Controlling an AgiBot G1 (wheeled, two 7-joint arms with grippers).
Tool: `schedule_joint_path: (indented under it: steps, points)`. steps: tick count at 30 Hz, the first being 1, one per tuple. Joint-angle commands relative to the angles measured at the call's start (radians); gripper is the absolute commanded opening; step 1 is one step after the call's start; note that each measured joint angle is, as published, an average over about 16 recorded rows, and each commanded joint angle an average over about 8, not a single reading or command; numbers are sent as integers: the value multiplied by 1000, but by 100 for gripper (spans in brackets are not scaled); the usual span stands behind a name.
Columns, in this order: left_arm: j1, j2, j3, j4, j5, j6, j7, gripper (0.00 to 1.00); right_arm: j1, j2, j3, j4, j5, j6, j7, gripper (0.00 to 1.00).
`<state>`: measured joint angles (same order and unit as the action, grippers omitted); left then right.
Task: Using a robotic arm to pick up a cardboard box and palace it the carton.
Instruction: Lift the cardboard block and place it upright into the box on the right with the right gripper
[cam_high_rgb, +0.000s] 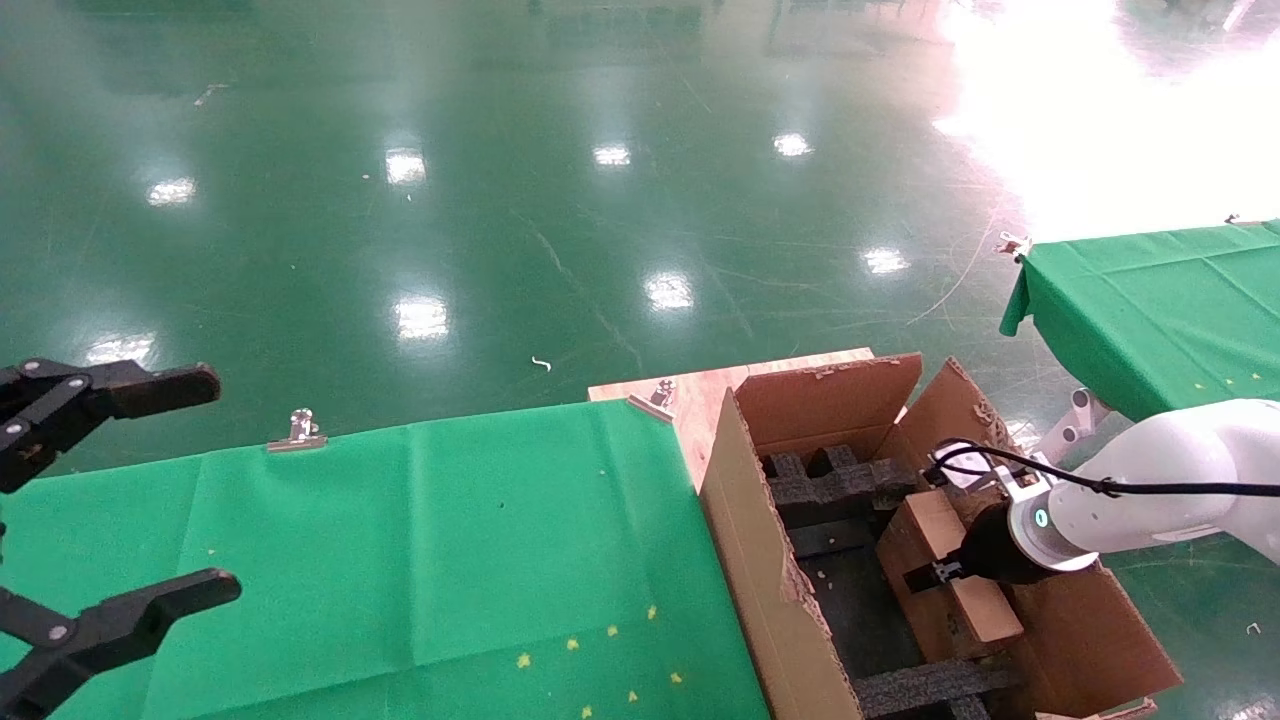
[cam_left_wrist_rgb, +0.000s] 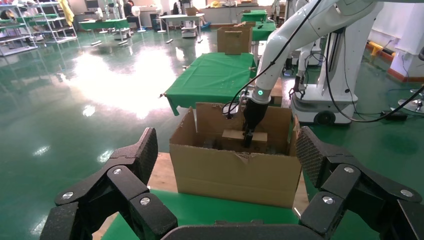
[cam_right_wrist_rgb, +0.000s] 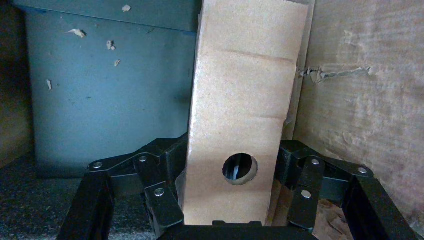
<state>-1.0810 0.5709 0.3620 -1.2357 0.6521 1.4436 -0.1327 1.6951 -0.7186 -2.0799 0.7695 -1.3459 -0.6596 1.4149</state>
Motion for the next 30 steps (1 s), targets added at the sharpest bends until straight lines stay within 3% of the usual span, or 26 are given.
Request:
schedule_joint_path:
  steps: [1, 2, 18, 30]
  points:
    - [0, 0, 0, 0, 0, 0, 0, 100, -7, -7, 4, -15, 9, -3, -14, 91]
    - [0, 0, 0, 0, 0, 0, 0, 100, -8, -8, 5, -18, 11, -4, -16, 100]
    - [0, 0, 0, 0, 0, 0, 0, 100, 6, -2, 3, -12, 2, -7, -9, 100]
    - [0, 0, 0, 0, 0, 0, 0, 100, 90, 17, 24, 10, -3, -4, 6, 100]
